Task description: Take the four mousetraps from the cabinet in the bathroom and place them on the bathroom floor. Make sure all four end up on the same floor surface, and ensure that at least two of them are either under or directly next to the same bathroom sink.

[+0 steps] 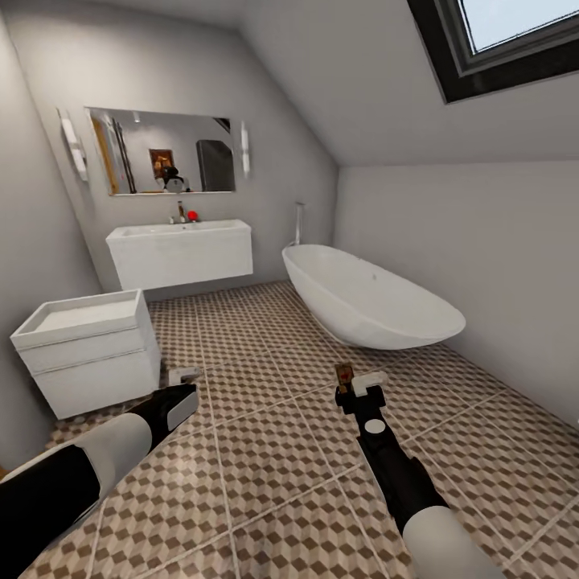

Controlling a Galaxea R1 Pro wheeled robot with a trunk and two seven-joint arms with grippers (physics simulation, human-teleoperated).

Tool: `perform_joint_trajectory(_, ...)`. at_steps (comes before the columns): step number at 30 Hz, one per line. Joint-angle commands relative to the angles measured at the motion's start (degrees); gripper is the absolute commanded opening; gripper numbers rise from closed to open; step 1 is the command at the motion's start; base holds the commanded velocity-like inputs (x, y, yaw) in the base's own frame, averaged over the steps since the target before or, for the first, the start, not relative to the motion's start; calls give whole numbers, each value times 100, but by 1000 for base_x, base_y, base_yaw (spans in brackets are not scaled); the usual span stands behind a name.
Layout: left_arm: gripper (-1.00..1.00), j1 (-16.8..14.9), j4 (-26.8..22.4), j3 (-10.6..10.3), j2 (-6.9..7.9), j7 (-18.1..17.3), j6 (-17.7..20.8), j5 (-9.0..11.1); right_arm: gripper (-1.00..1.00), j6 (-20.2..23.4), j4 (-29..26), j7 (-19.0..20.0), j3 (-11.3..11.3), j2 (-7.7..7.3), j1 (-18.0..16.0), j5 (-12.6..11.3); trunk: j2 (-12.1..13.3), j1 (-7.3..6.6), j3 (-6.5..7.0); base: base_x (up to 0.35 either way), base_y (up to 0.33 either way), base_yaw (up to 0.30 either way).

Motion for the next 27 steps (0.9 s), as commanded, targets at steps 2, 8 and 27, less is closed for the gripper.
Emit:
perform_joint_trajectory(2,-100,-4,-20,-40,7,41,42,9,-100,48,4,-32,16,-1,-3,45,-3,3,-6,310,-128,0)
perform_joint_trajectory(8,-100,-4,-21,-40,7,41,42,9,-100,48,39,-32,17,-1,-3,51,-3,3,-7,310,-131,0)
perform_joint_trajectory(27,-100,-4,-26,-40,7,41,36,9,-100,48,42,-41,16,-1,-3,51,-3,3,-150,249,-122,159)
